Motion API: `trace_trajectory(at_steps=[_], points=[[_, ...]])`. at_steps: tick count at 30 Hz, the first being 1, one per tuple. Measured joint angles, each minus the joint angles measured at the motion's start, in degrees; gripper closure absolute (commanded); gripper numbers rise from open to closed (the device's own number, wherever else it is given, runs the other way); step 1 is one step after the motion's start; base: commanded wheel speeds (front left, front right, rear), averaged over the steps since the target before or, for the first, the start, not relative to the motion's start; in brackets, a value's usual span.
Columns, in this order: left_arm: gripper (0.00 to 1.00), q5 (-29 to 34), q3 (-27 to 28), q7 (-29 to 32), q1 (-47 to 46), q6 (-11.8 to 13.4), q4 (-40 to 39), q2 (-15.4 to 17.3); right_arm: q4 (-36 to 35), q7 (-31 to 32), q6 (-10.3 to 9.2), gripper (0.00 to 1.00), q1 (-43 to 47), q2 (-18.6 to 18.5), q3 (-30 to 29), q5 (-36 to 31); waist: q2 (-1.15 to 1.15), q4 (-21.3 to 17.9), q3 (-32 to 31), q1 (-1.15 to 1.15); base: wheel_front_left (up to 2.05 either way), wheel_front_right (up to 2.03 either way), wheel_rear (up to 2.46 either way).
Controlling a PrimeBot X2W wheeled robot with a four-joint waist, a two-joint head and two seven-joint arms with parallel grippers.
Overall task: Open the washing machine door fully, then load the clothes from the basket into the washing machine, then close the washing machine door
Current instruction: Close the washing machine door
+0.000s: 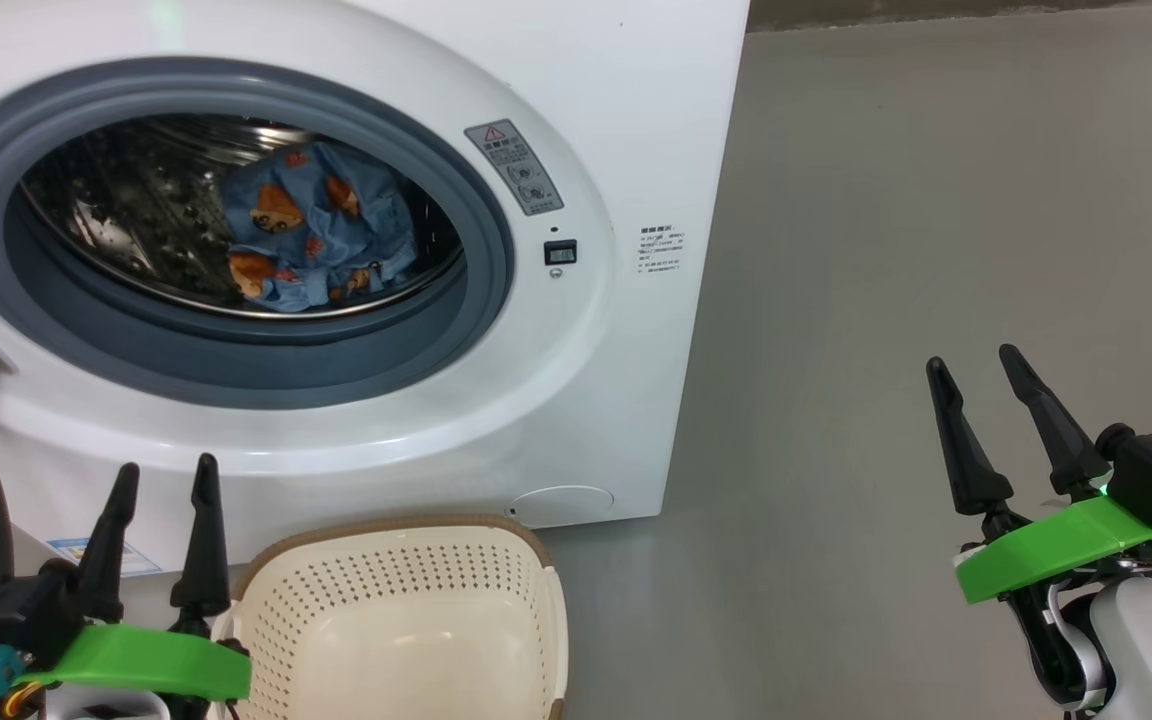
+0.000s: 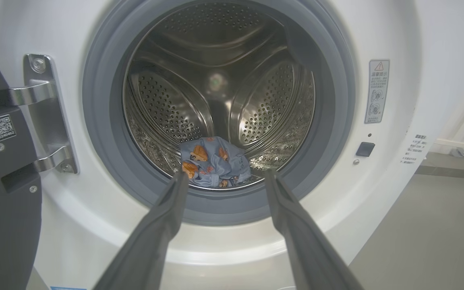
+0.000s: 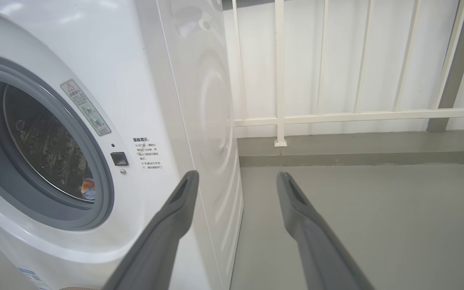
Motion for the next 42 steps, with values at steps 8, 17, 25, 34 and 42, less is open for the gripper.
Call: trace_trajectory(at_steps=[8,17,25,34,42], points=[[0.0,0.1,0.38,0.0,-0.03,-0.63,0.64,-0.16,0.01,0.0,-0.01,0.0,0.0,0.0,0.15,0.0,0.0,0.06,-0.02,0.0,0.0,0.0,0.0],[0.0,0.49,0.81,0.0,-0.11,-1.01,1.15,-0.46,0.24,0.0,-0.01,0.0,0.0,0.0,0.23,0.0,0.0,0.03,0.12,0.0,0.0,0.0,0.0],[0.0,0.51,1.29,0.0,-0.35,-1.51,1.46,-0.83,0.3,0.0,-0.01,0.0,0.0,0.0,0.25,0.0,0.0,0.04,0.24,0.0,0.0,0.0,0.0],[0.0,0.93,1.92,0.0,-0.35,-1.78,1.75,-1.19,0.34,0.0,-0.01,0.0,0.0,0.04,0.24,0.0,0.0,-0.02,0.28,0.0,-0.08,0.08,0.0],[0.0,0.93,2.25,0.0,-0.42,-1.78,1.76,-1.62,0.33,0.0,-0.01,0.0,-0.01,0.21,0.1,0.01,0.0,-0.03,0.51,0.01,-0.94,0.94,0.0]])
